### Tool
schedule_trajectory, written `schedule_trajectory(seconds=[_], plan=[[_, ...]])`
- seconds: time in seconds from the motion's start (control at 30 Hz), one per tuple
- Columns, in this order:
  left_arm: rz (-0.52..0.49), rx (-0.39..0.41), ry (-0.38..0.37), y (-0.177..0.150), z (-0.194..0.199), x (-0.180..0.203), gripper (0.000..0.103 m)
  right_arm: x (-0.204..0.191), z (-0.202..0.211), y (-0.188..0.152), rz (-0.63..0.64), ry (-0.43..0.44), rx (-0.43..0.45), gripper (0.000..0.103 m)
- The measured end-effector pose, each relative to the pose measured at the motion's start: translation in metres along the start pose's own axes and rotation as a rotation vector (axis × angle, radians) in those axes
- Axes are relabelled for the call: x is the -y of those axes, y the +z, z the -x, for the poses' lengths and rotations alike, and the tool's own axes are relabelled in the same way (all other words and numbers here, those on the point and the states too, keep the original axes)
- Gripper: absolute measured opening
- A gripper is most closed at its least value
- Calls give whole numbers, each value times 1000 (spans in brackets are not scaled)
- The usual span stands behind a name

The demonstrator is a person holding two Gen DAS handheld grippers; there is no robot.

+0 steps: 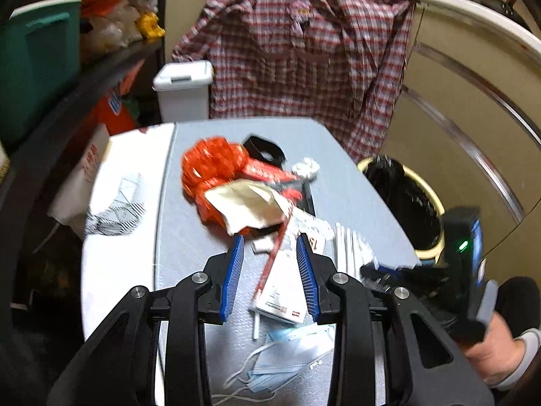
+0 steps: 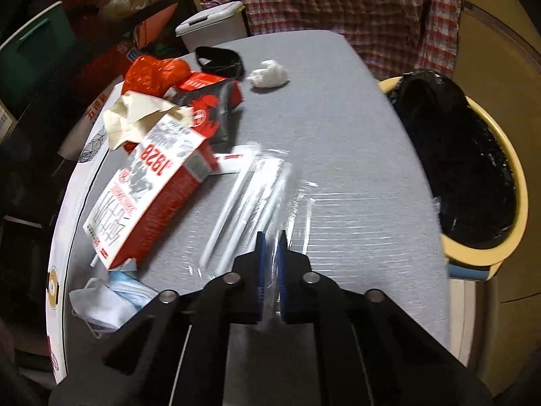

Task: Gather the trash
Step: 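Grasp the clear plastic straws with the right tool while the left tool approaches the milk carton, then grasp the red-and-white milk carton with the left tool while the right tool holds the straws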

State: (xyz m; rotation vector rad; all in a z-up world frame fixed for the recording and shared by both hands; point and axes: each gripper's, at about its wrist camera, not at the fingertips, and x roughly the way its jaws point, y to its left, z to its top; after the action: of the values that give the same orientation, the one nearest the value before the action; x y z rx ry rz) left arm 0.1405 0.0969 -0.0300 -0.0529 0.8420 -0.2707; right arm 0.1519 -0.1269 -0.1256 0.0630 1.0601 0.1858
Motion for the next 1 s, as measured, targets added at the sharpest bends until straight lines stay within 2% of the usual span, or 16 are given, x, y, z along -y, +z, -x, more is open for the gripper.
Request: schedule_trajectory(seconds=[0.03, 0.1, 0.2, 0.27, 0.3, 0.33, 0.5, 0.67, 0.77, 0.8, 0.83, 1.0], plan=[[-4, -12, -3, -1, -4, 2, 35, 5, 2, 1, -1, -1, -1, 5], [-28, -50, -7, -7, -17, 9, 45, 14, 5, 1, -5, 2, -2, 5], [-62, -91, 0, -14, -33, 20, 49, 25, 7, 2, -6, 27, -16, 10], [-77, -109, 6, -17, -40, 24, 53, 33, 8, 0, -7, 37, -27, 21], [-82, -115, 13, -19, -43, 26, 55, 36, 10, -1, -18, 38, -19, 35], [-85, -119, 19, -20, -46, 26, 56, 38, 11, -3, -21, 32, -15, 37], [-99, -148, 61, -27, -59, 31, 59, 34, 10, -7, 6, 36, -25, 38], [-109, -162, 100, -30, -66, 30, 60, 21, 8, -11, 69, -25, -17, 38], [-100, -168, 100, -31, -68, 27, 60, 21, 9, -11, 72, -25, -9, 28], [-98, -169, 99, -32, -68, 26, 60, 21, 9, -11, 76, -28, -10, 15], [-99, -170, 100, -32, -69, 25, 60, 21, 8, -11, 75, -32, -14, 9], [-122, -174, 104, -36, -72, 28, 57, 22, 12, -11, 75, -17, -3, 4]])
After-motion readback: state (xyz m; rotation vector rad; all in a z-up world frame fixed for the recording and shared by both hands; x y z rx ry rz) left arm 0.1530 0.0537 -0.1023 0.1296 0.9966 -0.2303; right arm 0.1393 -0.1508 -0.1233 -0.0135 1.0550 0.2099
